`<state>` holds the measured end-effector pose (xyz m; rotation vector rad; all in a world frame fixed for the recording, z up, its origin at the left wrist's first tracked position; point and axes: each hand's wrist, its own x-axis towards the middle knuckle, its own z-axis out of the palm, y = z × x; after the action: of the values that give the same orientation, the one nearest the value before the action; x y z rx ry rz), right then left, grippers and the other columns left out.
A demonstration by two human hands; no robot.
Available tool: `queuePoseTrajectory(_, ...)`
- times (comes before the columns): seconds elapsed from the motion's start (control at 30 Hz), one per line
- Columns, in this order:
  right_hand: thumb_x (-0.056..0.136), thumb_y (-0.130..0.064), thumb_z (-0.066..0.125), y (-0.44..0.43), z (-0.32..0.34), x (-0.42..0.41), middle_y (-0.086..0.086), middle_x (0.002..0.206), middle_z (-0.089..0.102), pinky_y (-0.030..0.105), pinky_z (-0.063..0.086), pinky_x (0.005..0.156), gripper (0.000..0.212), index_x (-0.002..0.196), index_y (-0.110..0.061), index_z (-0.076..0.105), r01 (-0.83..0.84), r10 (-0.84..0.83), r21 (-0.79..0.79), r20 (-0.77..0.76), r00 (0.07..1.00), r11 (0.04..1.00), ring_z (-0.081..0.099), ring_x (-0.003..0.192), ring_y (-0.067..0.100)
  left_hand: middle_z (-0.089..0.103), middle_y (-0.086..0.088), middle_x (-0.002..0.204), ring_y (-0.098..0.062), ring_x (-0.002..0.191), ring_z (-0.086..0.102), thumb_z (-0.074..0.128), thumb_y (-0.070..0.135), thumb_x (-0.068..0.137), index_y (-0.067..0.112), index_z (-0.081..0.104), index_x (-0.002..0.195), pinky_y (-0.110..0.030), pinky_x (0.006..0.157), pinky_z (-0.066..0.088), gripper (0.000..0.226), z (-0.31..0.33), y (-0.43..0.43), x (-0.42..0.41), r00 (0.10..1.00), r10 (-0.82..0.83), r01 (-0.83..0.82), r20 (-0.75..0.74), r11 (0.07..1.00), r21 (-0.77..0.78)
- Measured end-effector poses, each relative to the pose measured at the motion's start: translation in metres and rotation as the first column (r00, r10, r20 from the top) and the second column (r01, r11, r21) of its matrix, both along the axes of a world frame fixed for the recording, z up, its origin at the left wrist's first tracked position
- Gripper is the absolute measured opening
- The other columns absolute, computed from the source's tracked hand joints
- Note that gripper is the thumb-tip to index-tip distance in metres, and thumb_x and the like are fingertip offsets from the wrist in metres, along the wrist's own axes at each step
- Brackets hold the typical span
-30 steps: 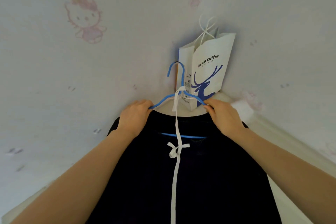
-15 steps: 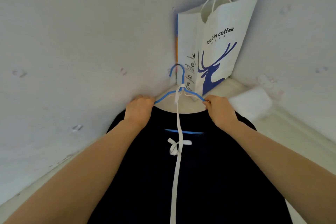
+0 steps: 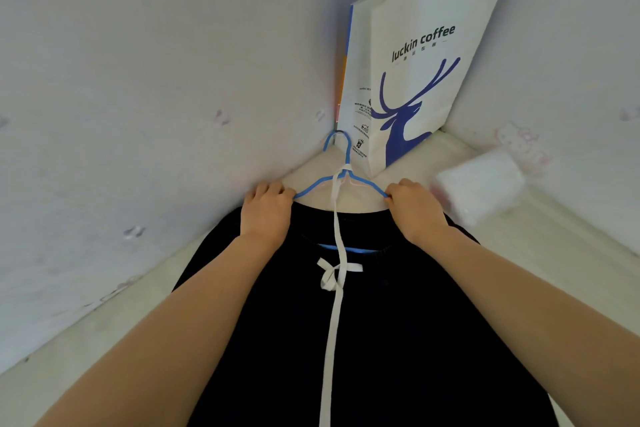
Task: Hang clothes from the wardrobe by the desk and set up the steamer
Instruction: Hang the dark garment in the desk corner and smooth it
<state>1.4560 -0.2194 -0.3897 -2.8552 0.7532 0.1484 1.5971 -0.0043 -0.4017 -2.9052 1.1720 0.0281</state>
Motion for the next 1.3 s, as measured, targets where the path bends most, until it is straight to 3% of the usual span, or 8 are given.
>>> queuePoseTrajectory(0.13, 0.096, -0.013, 0.044, 0.003, 0.004, -0.002, 0.012, 0.106, 0.057, 0.041, 0.048, 0.074, 0.023, 0.114, -0.008, 0.057, 0.012, -0.012, 0.020, 0.000, 1.000, 1.000, 0.054, 0.098, 0.030, 0.054, -0.008, 0.129, -0.031, 0.116, 0.048, 0.039, 0.026, 0.100, 0.016, 0.044, 0.140, -0.042, 0.100, 0.034, 0.041, -0.002, 0.004, -0.008, 1.000, -0.007, 0.006, -0.024, 0.999, -0.046)
queuePoseTrajectory(0.27, 0.099, -0.022, 0.038, 0.011, 0.011, -0.014, 0.013, 0.124, 0.053, 0.043, 0.047, 0.087, 0.037, 0.133, -0.008, 0.043, -0.015, 0.017, 0.055, -0.035, 0.999, 0.998, 0.049, 0.111, 0.031, 0.051, -0.008, 0.137, -0.029, 0.124, 0.046, 0.042, 0.034, 0.099, 0.013, 0.041, 0.143, -0.045, 0.107, 0.031, 0.049, -0.003, 0.011, -0.016, 1.000, 0.013, -0.014, -0.006, 0.996, -0.087)
queuePoseTrajectory(0.4, 0.100, -0.032, 0.037, 0.027, 0.015, -0.036, 0.013, 0.144, 0.040, 0.041, 0.033, 0.109, 0.051, 0.143, -0.006, 0.031, -0.060, 0.060, 0.028, -0.007, 0.998, 0.998, 0.035, 0.133, 0.030, 0.026, -0.004, 0.156, -0.025, 0.143, 0.021, 0.031, 0.037, 0.102, 0.016, 0.024, 0.150, -0.046, 0.116, 0.015, 0.053, 0.001, 0.020, -0.035, 0.997, 0.036, -0.040, -0.063, 0.997, -0.060)
queuePoseTrajectory(0.5, 0.100, -0.035, 0.035, 0.041, 0.015, -0.057, 0.013, 0.152, 0.032, 0.042, 0.024, 0.116, 0.055, 0.147, -0.007, 0.026, -0.058, 0.058, 0.008, -0.016, 0.998, 0.998, 0.024, 0.142, 0.030, 0.016, -0.001, 0.160, -0.023, 0.148, 0.009, 0.027, 0.039, 0.102, 0.018, 0.020, 0.151, -0.045, 0.118, 0.012, 0.054, 0.004, 0.029, -0.055, 0.994, 0.039, -0.044, -0.107, 0.998, -0.050)
queuePoseTrajectory(0.77, 0.101, -0.038, 0.028, 0.092, 0.024, -0.123, 0.009, 0.160, 0.008, 0.041, 0.013, 0.120, 0.061, 0.152, -0.009, 0.009, -0.029, 0.032, 0.047, -0.073, 0.997, 0.998, 0.005, 0.147, 0.027, 0.006, 0.002, 0.161, -0.020, 0.148, 0.003, 0.031, 0.037, 0.102, 0.022, 0.011, 0.153, -0.042, 0.119, 0.007, 0.058, 0.011, 0.070, -0.125, 0.974, -0.018, 0.005, -0.228, 0.998, -0.058)
queuePoseTrajectory(1.3, 0.101, -0.038, 0.030, 0.282, 0.032, -0.287, 0.006, 0.158, 0.018, 0.040, 0.015, 0.120, 0.060, 0.151, -0.011, 0.010, 0.130, -0.109, 0.189, -0.115, 0.987, 0.973, 0.008, 0.147, 0.023, 0.023, 0.001, 0.158, -0.022, 0.148, 0.009, 0.037, 0.036, 0.100, 0.022, 0.022, 0.151, -0.040, 0.117, 0.007, 0.055, 0.012, 0.219, -0.280, 0.924, -0.216, 0.198, -0.314, 0.976, -0.089)
